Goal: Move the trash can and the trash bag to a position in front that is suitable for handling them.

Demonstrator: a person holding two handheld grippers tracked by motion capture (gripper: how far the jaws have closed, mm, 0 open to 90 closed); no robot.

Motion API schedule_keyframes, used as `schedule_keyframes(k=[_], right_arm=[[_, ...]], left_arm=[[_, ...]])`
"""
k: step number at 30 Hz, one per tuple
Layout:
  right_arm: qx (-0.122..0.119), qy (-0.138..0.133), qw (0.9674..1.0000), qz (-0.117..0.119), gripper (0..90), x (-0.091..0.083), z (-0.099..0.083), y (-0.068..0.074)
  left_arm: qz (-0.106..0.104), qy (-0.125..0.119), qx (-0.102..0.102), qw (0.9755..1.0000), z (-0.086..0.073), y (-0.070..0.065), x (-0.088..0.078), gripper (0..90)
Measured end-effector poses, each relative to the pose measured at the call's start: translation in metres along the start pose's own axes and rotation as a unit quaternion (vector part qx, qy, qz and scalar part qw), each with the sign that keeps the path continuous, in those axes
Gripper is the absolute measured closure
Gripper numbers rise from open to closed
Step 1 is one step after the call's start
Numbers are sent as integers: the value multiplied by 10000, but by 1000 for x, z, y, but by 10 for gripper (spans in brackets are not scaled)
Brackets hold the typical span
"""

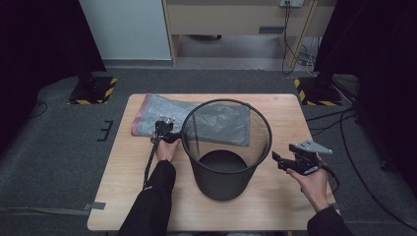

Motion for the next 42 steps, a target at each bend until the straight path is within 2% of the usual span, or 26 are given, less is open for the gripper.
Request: schedule_keyframes(k=[1,2,5,9,11,14,15,17,19,24,29,32,35,38,39,41,42], right_arm=[[19,-8,10000,-4,233,0,0,-1],[18,24,10000,-24,228,0,-1,-3],[51,31,10000,-42,223,-2,-1,-6],[52,84,9999,-131,219,-3,-5,-13],[55,131,9997,-186,217,-4,-7,-18],[51,205,9995,-247,214,-5,-10,-23],[44,212,9994,-269,212,-5,-11,-25],[81,250,9993,-269,210,-5,-13,-26],[50,271,9992,-281,207,-5,-15,-27],[39,336,9990,-278,204,-4,-17,-27],[14,409,9989,-249,201,-4,-21,-25],[7,419,9989,-233,199,-4,-23,-23],[16,441,9988,-207,199,-6,-24,-21],[11,433,9988,-249,199,-7,-24,-21],[4,439,9987,-246,199,-7,-24,-21],[65,427,9987,-257,199,-8,-23,-21],[105,403,9988,-270,199,-9,-23,-22]], left_arm=[[-50,247,62,9997,-7,1,2,339],[-119,182,-33,9998,-7,2,2,341],[-78,296,-13,9995,-10,7,-2,345],[-105,563,32,9984,-18,16,-15,346],[-82,680,-34,9976,-24,23,-24,347],[125,918,25,9957,-37,42,-44,347],[171,928,41,9955,-39,45,-47,347],[371,1086,45,9934,-49,62,-62,346],[422,1135,-151,9925,-58,73,-73,347],[546,1300,-189,9898,-77,82,-99,352],[489,1462,5,9880,-101,76,-130,360],[316,1319,-61,9907,-116,69,-144,359],[170,1385,-19,9902,-125,63,-155,355],[-27,1413,192,9898,-126,55,-161,348],[-179,1257,248,9916,-121,52,-162,346],[-473,659,410,9959,-101,42,-160,306],[-592,459,564,9956,-93,36,-159,294]])
Point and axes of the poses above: each handheld gripper's, and its own axes: x roughly forward along the jaws, z roughly out of its top, y roughly to its left, the point moved 8 cm from there along x, roughly forward along the jaws, and after that the axes turned 4 degrees about -z, right-handed, at the moved point
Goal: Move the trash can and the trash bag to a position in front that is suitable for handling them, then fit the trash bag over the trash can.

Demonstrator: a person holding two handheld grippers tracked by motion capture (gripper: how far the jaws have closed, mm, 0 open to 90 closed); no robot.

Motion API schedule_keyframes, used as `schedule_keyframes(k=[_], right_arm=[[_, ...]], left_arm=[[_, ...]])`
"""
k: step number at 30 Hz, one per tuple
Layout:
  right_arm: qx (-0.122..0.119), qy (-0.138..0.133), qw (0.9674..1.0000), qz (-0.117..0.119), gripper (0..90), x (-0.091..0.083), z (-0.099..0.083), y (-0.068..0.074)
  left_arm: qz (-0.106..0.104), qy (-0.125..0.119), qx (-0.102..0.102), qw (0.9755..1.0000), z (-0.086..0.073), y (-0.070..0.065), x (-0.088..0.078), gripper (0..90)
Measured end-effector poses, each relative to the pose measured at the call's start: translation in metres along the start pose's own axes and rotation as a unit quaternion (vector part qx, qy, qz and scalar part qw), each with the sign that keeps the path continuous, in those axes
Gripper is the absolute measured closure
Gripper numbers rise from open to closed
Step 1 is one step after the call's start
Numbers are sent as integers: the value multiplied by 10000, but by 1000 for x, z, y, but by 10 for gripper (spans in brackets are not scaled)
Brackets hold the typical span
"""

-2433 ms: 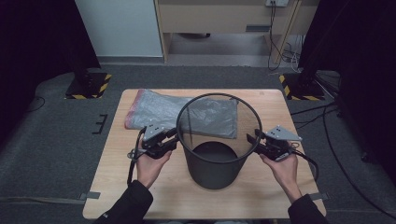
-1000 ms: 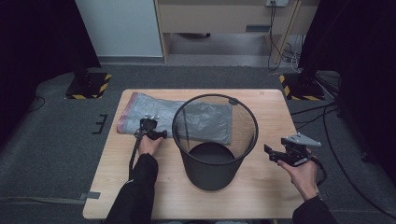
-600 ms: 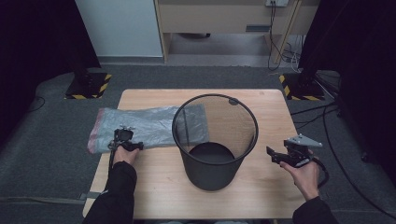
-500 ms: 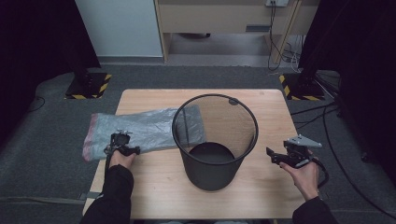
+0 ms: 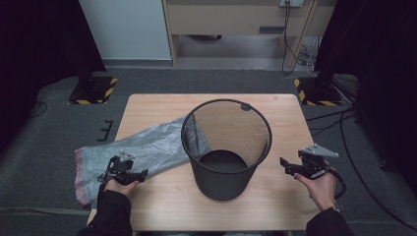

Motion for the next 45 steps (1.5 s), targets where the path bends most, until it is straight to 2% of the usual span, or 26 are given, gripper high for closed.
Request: schedule_keyframes(k=[2,6,8,10,14,18,22,26,27,30,33,37,39,41,42,44,45], right_arm=[[70,-3,10000,23,199,-1,0,1],[-26,27,10000,-3,199,0,-1,0],[-91,-3,10000,-4,197,0,1,1],[-86,-24,9999,47,194,-1,1,4],[-62,-19,9999,93,189,0,1,6],[-59,-8,9999,98,185,1,2,5],[-97,22,9999,72,184,0,0,3],[-103,14,9999,95,183,-1,0,4],[-111,-7,9999,87,183,-1,1,3],[-33,-5,9999,143,183,-1,1,4],[-115,42,9999,115,183,2,-2,3],[-92,92,9998,147,184,3,-2,4],[-109,65,9998,150,184,2,-1,4],[-85,38,9999,143,184,3,-1,4],[-77,36,9998,152,185,3,-1,4],[-95,42,9998,148,186,3,-1,3],[-70,50,9998,159,186,2,-1,3]], left_arm=[[-155,-195,264,9993,12,-11,6,296],[-392,-119,625,9972,21,-28,22,291],[-402,-24,799,9960,19,-33,24,283],[-443,13,811,9957,15,-35,23,278],[-351,352,922,9945,2,-29,20,265],[-296,611,856,9940,-11,-17,22,261],[-207,759,727,9942,-16,-7,24,266],[-283,737,286,9965,-17,-4,26,270],[-354,714,174,9967,-17,-4,26,310],[-302,743,197,9966,-16,-1,25,398],[-286,717,138,9969,-13,-1,26,539],[-317,865,303,9953,-9,-7,28,760],[-358,947,313,9944,-8,-12,28,833],[-382,841,362,9951,-1,-16,23,878],[-403,689,360,9962,5,-17,20,886],[-436,244,250,9984,19,-19,11,893],[-454,-17,127,9989,26,-20,6,895]])
Point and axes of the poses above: each handheld gripper's, and its own axes: x roughly forward along the jaws, z roughly out of its top, y roughly to its left, the point moved 8 cm from there along x, roughly forward along the jaws, and after that the axes turned 4 degrees about -z, right-handed, at the moved point
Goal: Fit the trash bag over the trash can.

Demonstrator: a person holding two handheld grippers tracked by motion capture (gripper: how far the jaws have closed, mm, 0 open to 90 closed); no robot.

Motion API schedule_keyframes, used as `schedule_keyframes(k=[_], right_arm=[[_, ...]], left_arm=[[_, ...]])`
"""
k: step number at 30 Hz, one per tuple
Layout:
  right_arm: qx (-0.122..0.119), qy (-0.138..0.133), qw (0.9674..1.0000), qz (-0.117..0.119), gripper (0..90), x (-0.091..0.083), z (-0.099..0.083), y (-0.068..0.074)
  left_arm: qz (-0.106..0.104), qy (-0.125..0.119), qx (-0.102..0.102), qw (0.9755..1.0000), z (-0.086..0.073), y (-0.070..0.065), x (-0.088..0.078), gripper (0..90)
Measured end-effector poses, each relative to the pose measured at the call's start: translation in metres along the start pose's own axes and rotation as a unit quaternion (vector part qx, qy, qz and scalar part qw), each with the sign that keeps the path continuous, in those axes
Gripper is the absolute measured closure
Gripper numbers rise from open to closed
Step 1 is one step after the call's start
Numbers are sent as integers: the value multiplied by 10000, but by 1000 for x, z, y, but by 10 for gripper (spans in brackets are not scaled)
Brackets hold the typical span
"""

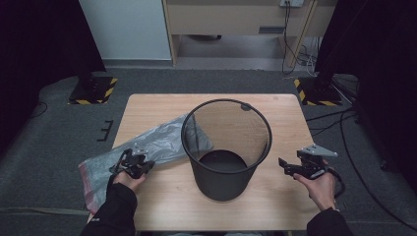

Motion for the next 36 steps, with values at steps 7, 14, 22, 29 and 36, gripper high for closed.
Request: schedule_keyframes(k=[7,14,22,29,36], right_arm=[[-7,7,10000,-31,188,1,-1,-3],[-6,5,10000,-7,190,1,-1,0],[43,-69,10000,-18,197,-1,2,-2],[38,-84,9999,-41,200,0,2,-3],[44,-97,9999,-71,201,0,2,-4]], left_arm=[[-274,-1218,-492,9910,42,-6,-33,896],[-315,-2394,-699,9679,91,-15,-67,896],[-607,-3466,-562,9344,124,-43,-105,896],[-934,-3802,-560,9185,138,-68,-126,895],[-1064,-3856,-558,9148,158,-80,-119,896]])
Point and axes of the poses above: each handheld gripper's, and its own axes: x roughly forward along the jaws, z roughly out of its top, y roughly to its left, the point moved 8 cm from there along x, roughly forward along the jaws, and after that the axes turned 4 degrees about -z, right-handed, at the moved point
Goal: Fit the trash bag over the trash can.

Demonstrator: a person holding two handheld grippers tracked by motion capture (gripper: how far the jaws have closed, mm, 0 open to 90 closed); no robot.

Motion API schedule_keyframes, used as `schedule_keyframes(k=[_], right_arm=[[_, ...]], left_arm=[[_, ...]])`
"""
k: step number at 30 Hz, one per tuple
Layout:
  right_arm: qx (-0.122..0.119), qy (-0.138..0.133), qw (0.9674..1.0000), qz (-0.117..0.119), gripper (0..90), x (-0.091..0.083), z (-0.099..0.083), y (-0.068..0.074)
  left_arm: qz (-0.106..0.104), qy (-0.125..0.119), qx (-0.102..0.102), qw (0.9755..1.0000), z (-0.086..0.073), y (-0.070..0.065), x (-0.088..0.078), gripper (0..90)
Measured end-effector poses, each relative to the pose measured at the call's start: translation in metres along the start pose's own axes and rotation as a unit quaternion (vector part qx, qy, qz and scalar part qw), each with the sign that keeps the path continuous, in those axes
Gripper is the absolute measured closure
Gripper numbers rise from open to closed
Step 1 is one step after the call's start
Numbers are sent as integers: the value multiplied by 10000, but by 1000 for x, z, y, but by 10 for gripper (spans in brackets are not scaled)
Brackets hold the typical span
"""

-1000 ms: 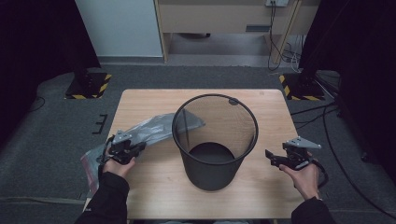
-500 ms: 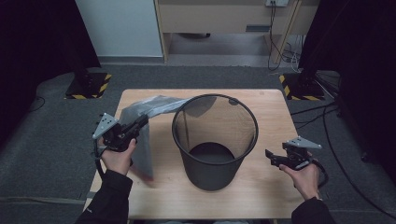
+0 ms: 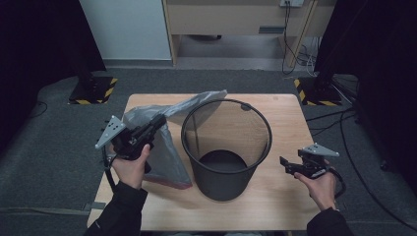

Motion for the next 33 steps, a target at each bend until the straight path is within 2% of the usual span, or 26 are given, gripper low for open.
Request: schedule_keyframes(k=[2,4,6,9,12,13,16,19,21,22,24,27,32,33], right_arm=[[9,6,10000,-2,202,0,0,0],[-20,10,10000,-3,203,0,-1,-1],[45,-13,10000,32,204,-1,0,0],[-10,-38,10000,-17,212,-2,1,-3],[85,-192,9998,-29,224,-6,6,-3],[85,-271,9996,-64,225,-8,9,-5],[331,-624,9975,-66,234,-18,22,-8],[611,-1008,9930,-24,243,-33,39,-10],[729,-1356,9881,12,246,-44,53,-12],[811,-1458,9860,45,247,-51,60,-13],[893,-1757,9803,137,247,-63,74,-11],[832,-2109,9734,340,246,-79,96,-1],[731,-2456,9646,631,242,-97,125,17],[735,-2544,9617,708,243,-101,130,20]], left_arm=[[-28,-35,43,10000,7,-3,10,896],[-152,-171,74,9997,17,-10,17,896],[-312,-293,131,9990,25,-21,20,896],[-613,-365,249,9971,29,-39,18,896],[-936,-240,474,9942,21,-59,10,895],[-995,-100,616,9931,14,-64,7,895],[-1044,323,921,9897,-7,-75,-4,893],[-952,539,1111,9878,-22,-76,-12,890],[-927,617,1222,9862,-26,-75,-13,887],[-967,554,1317,9850,-25,-75,-12,885],[-957,584,1323,9848,-26,-75,-13,879],[-959,631,1322,9846,-30,-75,-12,862],[-949,681,1322,9843,-33,-73,-13,853],[-940,693,1327,9842,-33,-73,-13,851]])
Point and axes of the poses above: each handheld gripper's, and its own axes: x roughly forward along the jaws, z roughly out of its top, y roughly to its left, the point moved 8 cm from there along x, roughly forward along the jaws, and after that the axes turned 4 degrees about -z, right-handed, at the moved point
